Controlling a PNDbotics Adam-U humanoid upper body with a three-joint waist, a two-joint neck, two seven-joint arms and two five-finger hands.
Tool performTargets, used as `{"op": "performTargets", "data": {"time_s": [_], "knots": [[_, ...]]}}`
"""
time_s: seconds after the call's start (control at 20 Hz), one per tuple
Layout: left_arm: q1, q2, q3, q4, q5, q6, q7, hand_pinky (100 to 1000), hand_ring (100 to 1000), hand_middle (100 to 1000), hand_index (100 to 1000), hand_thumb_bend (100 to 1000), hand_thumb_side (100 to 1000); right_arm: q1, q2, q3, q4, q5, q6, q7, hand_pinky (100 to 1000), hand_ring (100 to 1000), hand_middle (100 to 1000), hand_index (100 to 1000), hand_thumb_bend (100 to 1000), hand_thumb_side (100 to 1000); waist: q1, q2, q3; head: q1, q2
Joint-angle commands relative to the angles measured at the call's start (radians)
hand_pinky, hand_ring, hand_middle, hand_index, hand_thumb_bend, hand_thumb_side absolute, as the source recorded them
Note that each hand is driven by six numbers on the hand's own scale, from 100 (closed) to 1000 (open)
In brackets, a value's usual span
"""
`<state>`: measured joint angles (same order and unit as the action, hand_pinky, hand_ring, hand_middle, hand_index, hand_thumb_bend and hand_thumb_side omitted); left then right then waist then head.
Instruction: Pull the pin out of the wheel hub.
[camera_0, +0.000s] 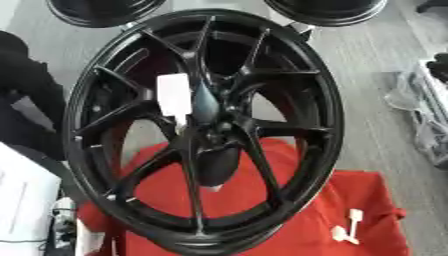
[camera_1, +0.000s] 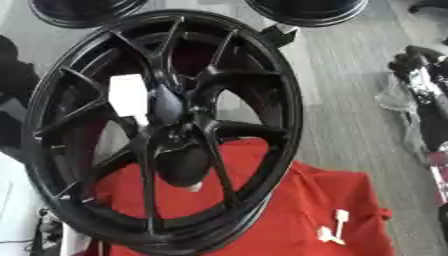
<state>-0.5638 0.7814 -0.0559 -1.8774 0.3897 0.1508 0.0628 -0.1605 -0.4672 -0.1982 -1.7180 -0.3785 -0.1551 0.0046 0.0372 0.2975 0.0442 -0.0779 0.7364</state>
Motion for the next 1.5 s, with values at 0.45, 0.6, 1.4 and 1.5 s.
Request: {"op": "performTargets", "data": {"time_s": [0.45, 0.6, 1.4, 1.5], "knots": [[-0.179, 0.327, -0.137, -0.122, -0.087, 0.209, -0.272, 793, 902, 839, 859, 100, 714, 0.003, -0.045, -0.008, -0.045, 0.020, 0.000, 0.004, 893, 758, 665, 741, 100, 385, 0.012, -0.017, 0.001, -0.010, 0.002], [-0.240, 0.340, -0.182, -0.123, -0.145, 0.225, -0.375, 797, 898, 837, 858, 100, 702, 0.008, -0.044, -0.009, -0.047, 0.024, 0.000, 0.002, 893, 759, 665, 740, 100, 386, 0.013, -0.017, 0.002, -0.018, -0.001], [-0.547, 0.211, -0.461, -0.123, -0.347, 0.303, -0.737, 793, 813, 780, 836, 147, 717, 0.029, -0.044, -0.003, -0.046, 0.050, 0.005, 0.005, 892, 758, 663, 738, 100, 394, 0.017, -0.022, 0.014, -0.032, 0.002], [-0.552, 0.203, -0.490, -0.123, -0.377, 0.326, -0.755, 795, 812, 777, 830, 177, 707, 0.029, -0.045, -0.002, -0.046, 0.050, 0.006, 0.005, 892, 758, 663, 738, 100, 395, 0.019, -0.023, 0.014, -0.032, 0.005]]}}
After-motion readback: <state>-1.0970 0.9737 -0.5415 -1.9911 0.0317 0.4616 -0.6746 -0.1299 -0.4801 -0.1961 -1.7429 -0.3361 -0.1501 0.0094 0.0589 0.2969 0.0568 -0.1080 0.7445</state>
